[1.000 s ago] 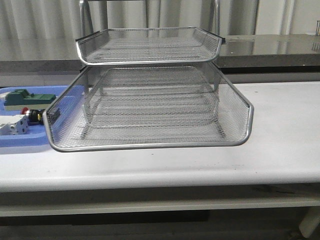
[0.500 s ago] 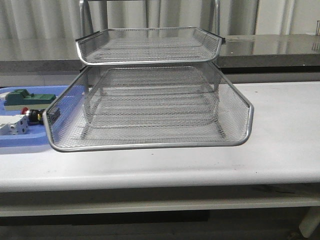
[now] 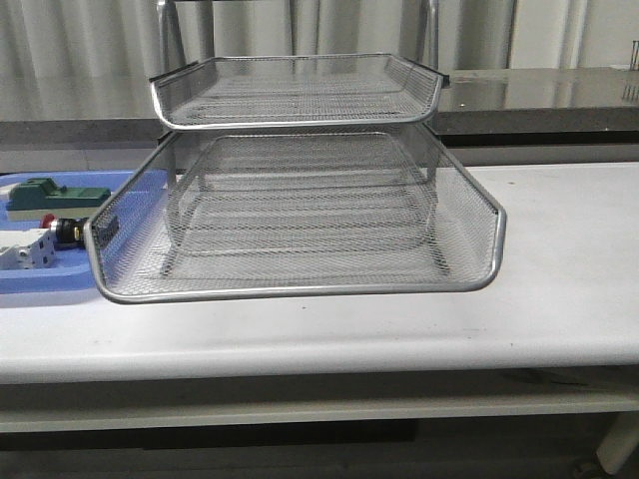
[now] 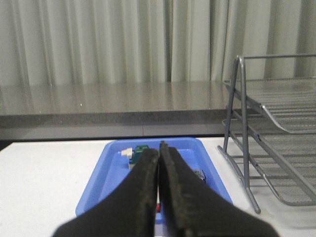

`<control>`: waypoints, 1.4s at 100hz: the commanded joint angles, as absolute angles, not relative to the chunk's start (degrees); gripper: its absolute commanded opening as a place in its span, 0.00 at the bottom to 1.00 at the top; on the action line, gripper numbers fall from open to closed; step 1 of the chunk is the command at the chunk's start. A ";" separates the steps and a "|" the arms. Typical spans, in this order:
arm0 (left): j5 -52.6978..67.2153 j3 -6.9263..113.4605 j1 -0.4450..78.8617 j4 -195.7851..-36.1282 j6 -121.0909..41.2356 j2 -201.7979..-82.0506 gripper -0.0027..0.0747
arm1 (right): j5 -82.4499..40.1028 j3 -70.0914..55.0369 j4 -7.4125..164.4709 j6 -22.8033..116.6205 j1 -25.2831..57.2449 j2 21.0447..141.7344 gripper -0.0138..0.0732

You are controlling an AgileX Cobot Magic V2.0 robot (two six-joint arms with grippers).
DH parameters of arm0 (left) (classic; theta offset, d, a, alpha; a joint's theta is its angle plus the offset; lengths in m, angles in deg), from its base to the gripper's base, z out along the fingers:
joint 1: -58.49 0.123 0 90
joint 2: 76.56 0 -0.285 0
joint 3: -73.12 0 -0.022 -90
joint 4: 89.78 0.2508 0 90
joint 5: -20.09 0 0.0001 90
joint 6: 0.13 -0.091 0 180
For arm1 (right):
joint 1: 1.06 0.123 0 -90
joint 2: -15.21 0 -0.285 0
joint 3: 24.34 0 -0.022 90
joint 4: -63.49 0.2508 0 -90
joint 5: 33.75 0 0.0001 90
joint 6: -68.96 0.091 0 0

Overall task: Place button on rack with both arms
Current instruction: 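Release the tray and withdraw the right gripper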

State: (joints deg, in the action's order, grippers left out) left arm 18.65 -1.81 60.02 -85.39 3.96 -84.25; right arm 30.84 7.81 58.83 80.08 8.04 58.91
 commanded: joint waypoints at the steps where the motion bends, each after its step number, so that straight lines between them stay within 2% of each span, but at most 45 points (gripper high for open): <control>1: 17.59 4.34 60.15 -87.08 4.66 -87.39 0.04 | 28.34 5.87 57.81 79.97 7.89 59.02 0.08; 21: 11.74 17.53 60.15 -86.72 4.66 -100.60 0.04 | 28.34 5.87 57.81 79.97 7.89 59.02 0.08; 66: -10.47 46.61 60.15 -84.31 3.38 -136.71 0.04 | 28.34 5.87 57.81 79.97 7.89 59.02 0.08; 98: -15.36 56.46 60.15 -83.38 2.11 -154.05 0.04 | 28.34 5.87 57.81 79.97 7.89 59.02 0.08; 123: -15.38 58.92 60.04 -83.26 2.11 -157.39 0.04 | 28.34 5.87 57.81 79.97 7.89 59.02 0.08; 131: -15.69 58.92 59.91 -83.26 2.11 -157.27 0.10 | 28.34 5.87 57.81 79.97 7.89 59.02 0.08; 140: -16.68 58.92 59.91 -83.26 2.08 -157.27 0.26 | 28.34 5.87 57.81 79.97 7.89 59.02 0.08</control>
